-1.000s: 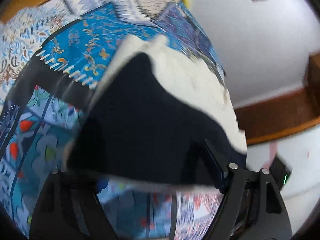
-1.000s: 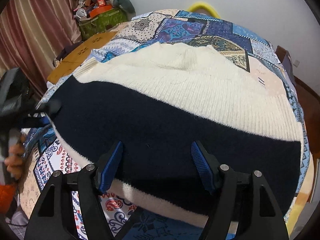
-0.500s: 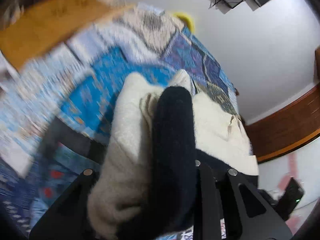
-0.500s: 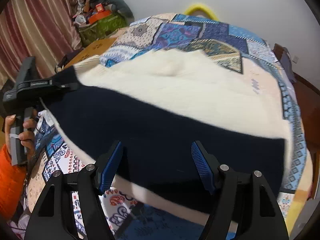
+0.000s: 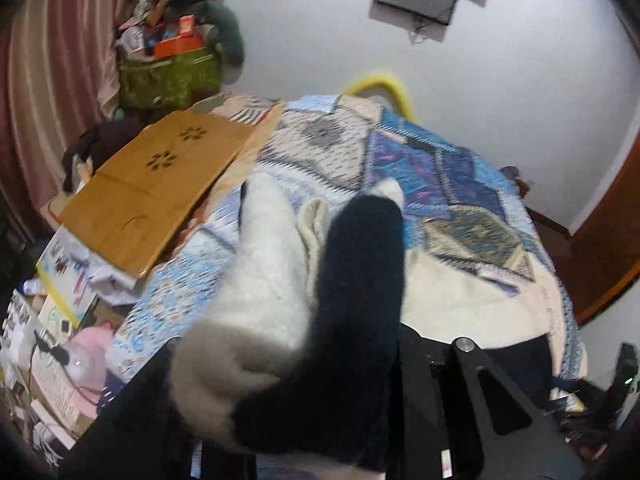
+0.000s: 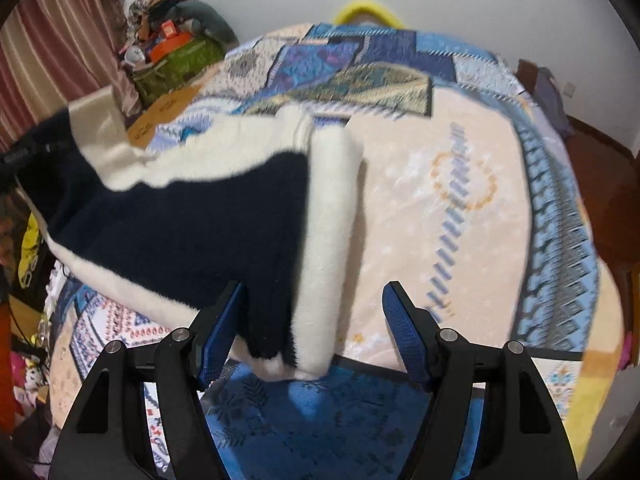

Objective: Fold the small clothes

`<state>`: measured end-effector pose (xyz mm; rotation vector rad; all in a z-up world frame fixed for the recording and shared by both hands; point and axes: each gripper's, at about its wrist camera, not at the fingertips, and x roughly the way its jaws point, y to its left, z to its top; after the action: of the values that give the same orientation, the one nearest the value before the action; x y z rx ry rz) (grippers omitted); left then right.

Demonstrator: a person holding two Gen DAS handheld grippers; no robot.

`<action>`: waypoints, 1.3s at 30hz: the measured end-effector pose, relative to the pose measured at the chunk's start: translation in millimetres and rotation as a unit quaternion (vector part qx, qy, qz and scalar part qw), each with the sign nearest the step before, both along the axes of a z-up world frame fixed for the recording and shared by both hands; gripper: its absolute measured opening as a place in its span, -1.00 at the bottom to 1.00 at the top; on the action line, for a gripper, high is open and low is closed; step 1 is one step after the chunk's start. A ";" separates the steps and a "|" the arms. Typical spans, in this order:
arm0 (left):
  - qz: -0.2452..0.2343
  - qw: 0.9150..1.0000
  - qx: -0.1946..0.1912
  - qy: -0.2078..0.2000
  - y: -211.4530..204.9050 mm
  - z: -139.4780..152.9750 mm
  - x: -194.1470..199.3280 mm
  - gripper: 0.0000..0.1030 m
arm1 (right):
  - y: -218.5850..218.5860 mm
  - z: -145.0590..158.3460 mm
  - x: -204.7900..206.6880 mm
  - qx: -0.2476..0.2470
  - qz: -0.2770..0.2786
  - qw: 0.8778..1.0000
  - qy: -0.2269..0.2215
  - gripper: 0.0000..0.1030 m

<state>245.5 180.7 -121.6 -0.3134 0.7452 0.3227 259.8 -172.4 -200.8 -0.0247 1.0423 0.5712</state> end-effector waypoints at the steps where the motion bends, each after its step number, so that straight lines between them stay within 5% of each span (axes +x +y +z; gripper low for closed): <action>1: -0.006 1.000 -0.001 -0.005 -6.4 4.5 4.2 -0.54 | 2.4 -3.0 -0.4 0.002 0.004 1.000 0.003 0.30; 12: -0.112 0.989 0.035 -0.087 -147.7 66.0 66.4 -0.55 | -3.1 -0.3 -0.2 0.019 0.004 1.000 0.004 0.30; 17: -0.166 0.983 0.051 -0.056 -198.4 28.8 69.1 -0.55 | -11.0 3.7 -3.8 0.027 -0.002 1.000 0.003 0.30; 21: -0.232 0.971 0.060 0.024 -230.1 -22.6 65.1 -0.52 | -22.0 9.2 -8.5 0.031 -0.009 0.999 -0.001 0.30; 26: -0.275 0.956 0.074 0.065 -240.7 -46.0 47.0 -0.18 | -34.2 17.2 -13.4 0.025 -0.015 1.000 -0.011 0.30; 29: -0.293 0.952 0.061 0.064 -238.7 -37.6 34.4 0.16 | -40.4 23.9 -16.6 0.018 -0.017 0.999 -0.022 0.30; 32: -0.309 0.949 0.030 0.053 -228.6 -13.8 20.0 0.18 | -45.7 32.9 -18.6 0.018 -0.021 0.999 -0.032 0.30; 39: -0.262 0.965 0.025 -0.004 -170.7 35.0 0.2 0.41 | -46.1 69.7 -20.1 0.039 -0.016 0.996 -0.072 0.30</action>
<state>245.7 10.0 -86.7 -0.0615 0.7824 -0.1606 239.7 -218.6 -131.2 0.0196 0.8777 0.5729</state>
